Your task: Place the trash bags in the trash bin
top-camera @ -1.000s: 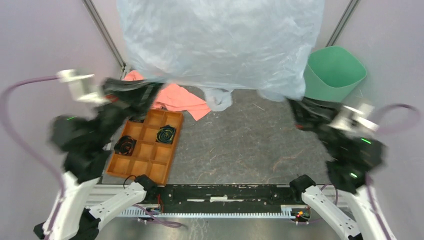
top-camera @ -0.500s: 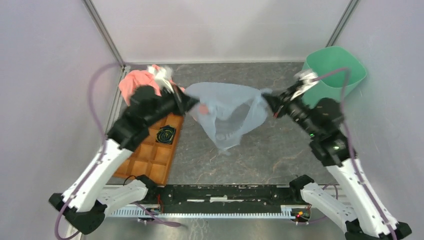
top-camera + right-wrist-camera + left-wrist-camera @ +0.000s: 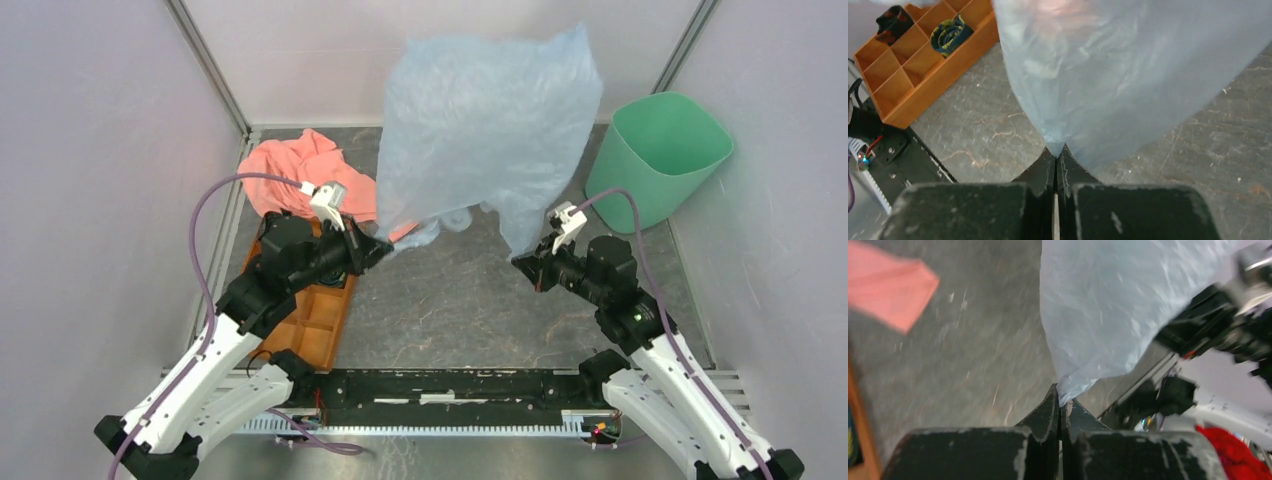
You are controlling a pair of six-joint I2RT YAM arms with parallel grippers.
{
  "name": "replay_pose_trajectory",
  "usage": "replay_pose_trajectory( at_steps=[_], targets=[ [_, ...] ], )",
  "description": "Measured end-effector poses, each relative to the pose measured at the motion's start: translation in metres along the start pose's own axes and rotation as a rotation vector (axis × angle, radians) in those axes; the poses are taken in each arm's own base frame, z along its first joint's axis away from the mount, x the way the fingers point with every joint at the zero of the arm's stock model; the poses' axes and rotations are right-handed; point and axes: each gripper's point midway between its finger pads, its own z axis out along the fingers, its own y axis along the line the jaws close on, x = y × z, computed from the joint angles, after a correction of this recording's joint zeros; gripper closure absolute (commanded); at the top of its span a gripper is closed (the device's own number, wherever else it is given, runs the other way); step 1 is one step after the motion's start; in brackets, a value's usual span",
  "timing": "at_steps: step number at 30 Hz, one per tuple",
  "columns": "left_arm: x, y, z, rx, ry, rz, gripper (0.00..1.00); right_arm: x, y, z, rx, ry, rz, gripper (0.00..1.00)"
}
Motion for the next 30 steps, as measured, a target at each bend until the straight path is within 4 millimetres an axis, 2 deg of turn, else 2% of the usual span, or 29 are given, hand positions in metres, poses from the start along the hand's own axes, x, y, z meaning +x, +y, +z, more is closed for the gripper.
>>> replay_pose_trajectory(
  at_steps=[1,2,3,5,7,9,11,14,16,18,19,20,22,24,25,26,28,30],
  targets=[
    [0.021,0.013,0.0,-0.04,0.07,-0.014,0.98,0.021,-0.002,-0.004,0.007,0.066,0.013,1.0],
    [0.036,0.021,-0.003,-0.073,0.13,-0.025,0.98,0.024,-0.002,-0.009,0.01,0.079,0.008,1.0],
    [0.039,0.022,-0.007,-0.082,0.148,-0.018,0.98,0.017,0.001,-0.014,0.007,0.061,-0.009,1.0],
    [0.034,0.018,-0.014,-0.08,0.146,0.002,0.98,-0.008,0.007,-0.02,-0.003,0.01,-0.039,1.0],
    [0.02,0.007,-0.02,-0.049,0.117,0.024,0.98,-0.036,0.018,-0.021,-0.043,-0.059,-0.061,1.0],
    [0.011,-0.005,-0.021,0.0,0.096,0.035,0.98,-0.048,0.029,-0.016,-0.105,-0.101,-0.051,1.0],
    [0.01,-0.014,-0.021,0.049,0.09,0.038,0.98,-0.04,0.036,-0.006,-0.166,-0.103,-0.004,0.99],
    [0.022,-0.017,-0.012,0.112,0.103,0.016,0.98,-0.008,0.044,0.009,-0.245,-0.052,0.104,0.99],
    [0.03,-0.014,-0.01,0.11,0.126,-0.002,0.98,0.014,0.057,0.017,-0.301,0.015,0.159,0.99],
    [0.03,-0.011,-0.009,0.091,0.124,-0.004,0.98,0.027,0.082,0.018,-0.383,0.075,0.162,0.99],
    [0.026,-0.009,-0.01,0.08,0.103,0.006,0.98,0.029,0.092,0.016,-0.414,0.092,0.149,0.96],
    [0.02,-0.008,-0.013,0.066,0.074,0.019,0.98,0.03,0.104,0.013,-0.449,0.114,0.118,0.85],
    [0.005,-0.005,-0.022,0.035,-0.008,0.057,0.98,0.022,0.11,0.011,-0.45,0.128,0.068,0.53],
    [-0.009,-0.004,-0.033,0.017,-0.08,0.095,0.98,0.003,0.099,0.014,-0.355,0.125,0.011,0.35],
    [-0.016,-0.003,-0.038,0.006,-0.118,0.111,0.98,-0.011,0.089,0.015,-0.285,0.117,-0.028,0.32],
    [-0.024,-0.003,-0.042,-0.003,-0.158,0.129,0.98,-0.024,0.08,0.017,-0.218,0.108,-0.056,0.21],
    [-0.031,0.001,-0.041,-0.029,-0.19,0.151,0.98,-0.05,0.061,0.017,-0.087,0.098,-0.113,0.03],
    [-0.031,0.012,-0.032,-0.08,-0.185,0.164,0.98,-0.074,0.04,0.014,0.048,0.086,-0.172,0.02]
  ],
)
